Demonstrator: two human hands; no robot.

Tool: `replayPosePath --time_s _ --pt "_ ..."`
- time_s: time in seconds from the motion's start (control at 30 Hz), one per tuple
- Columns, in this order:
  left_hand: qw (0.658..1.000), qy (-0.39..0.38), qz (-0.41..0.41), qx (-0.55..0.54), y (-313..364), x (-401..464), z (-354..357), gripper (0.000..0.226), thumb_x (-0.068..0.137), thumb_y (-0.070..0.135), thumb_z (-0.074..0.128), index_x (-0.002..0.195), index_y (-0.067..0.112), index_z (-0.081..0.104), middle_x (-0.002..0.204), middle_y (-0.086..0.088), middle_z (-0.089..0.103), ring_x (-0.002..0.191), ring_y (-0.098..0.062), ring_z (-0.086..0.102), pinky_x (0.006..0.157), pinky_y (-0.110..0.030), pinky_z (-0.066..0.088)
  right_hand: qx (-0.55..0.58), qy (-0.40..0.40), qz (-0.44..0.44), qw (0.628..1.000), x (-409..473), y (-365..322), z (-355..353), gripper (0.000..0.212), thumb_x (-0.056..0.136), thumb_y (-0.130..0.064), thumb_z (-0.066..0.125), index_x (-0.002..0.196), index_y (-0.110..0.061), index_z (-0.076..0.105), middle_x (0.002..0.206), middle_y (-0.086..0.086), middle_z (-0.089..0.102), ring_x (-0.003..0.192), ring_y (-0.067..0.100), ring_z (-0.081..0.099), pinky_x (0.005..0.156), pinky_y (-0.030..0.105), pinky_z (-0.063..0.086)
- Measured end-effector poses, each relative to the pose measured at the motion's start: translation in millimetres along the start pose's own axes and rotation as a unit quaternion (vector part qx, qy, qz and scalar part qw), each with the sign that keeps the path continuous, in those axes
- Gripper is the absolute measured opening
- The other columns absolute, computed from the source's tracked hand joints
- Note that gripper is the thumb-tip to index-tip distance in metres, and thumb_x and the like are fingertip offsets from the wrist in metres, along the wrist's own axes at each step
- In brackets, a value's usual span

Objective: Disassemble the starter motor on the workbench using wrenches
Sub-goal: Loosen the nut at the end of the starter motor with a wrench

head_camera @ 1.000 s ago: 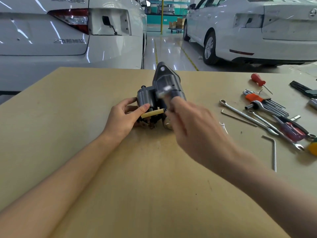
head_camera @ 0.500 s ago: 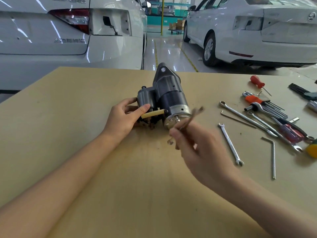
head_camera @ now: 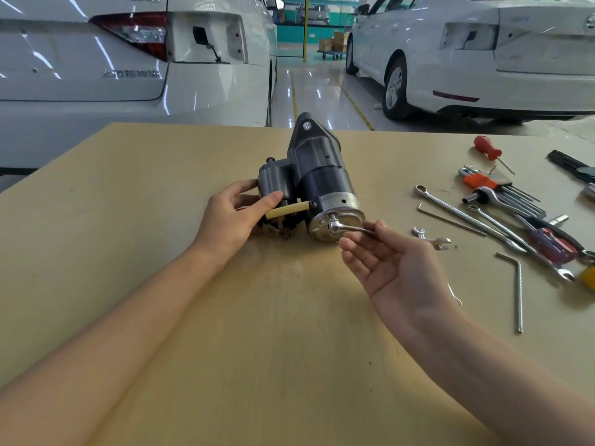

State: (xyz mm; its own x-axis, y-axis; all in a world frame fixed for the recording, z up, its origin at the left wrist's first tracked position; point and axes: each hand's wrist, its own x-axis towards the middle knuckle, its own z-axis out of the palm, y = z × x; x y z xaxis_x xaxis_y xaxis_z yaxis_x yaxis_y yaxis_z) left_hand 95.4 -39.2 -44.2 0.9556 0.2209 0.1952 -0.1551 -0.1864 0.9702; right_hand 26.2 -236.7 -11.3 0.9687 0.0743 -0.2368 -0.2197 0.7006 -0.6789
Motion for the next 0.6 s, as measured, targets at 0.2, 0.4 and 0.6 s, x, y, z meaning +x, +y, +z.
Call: replayPosePath --time_s 0.2,0.4,0.6 --pt "1.000 0.005 0.002 -0.005 -0.6 0.0 0.7 0.053 0.083 0.028 0.072 0.131 0.013 0.056 0.096 0.004 0.069 0.069 0.009 0.065 0.053 -0.006 0.045 0.033 -0.004 0.003 0.999 1.2 -1.3 -2.7 0.021 0.097 -0.006 0.044 0.082 0.000 0.057 0.069 0.018 0.069 0.067 0.028 0.072 0.055 0.027 0.057" --pt "1.000 0.002 -0.010 -0.008 1.1 -1.3 -0.4 0.057 0.080 0.032 0.074 0.131 0.012 0.057 0.097 0.003 0.071 0.074 0.004 0.067 0.058 -0.011 0.049 -0.115 -0.030 -0.110 0.987 8.1 -0.9 -4.0 0.015 0.099 -0.011 0.048 0.090 -0.002 0.056 0.073 0.018 0.070 0.073 0.032 0.072 0.063 0.032 0.058" --pt "1.000 0.000 -0.019 -0.003 2.0 -1.9 -1.0 0.055 0.080 0.031 0.074 0.129 0.013 0.059 0.096 0.003 0.072 0.078 -0.002 0.069 0.063 -0.016 0.053 -0.592 -0.096 -0.409 0.688 10.0 -6.5 10.9 0.012 0.094 -0.019 0.057 0.084 -0.014 0.059 0.065 -0.001 0.063 0.058 0.017 0.059 0.057 0.034 0.048"
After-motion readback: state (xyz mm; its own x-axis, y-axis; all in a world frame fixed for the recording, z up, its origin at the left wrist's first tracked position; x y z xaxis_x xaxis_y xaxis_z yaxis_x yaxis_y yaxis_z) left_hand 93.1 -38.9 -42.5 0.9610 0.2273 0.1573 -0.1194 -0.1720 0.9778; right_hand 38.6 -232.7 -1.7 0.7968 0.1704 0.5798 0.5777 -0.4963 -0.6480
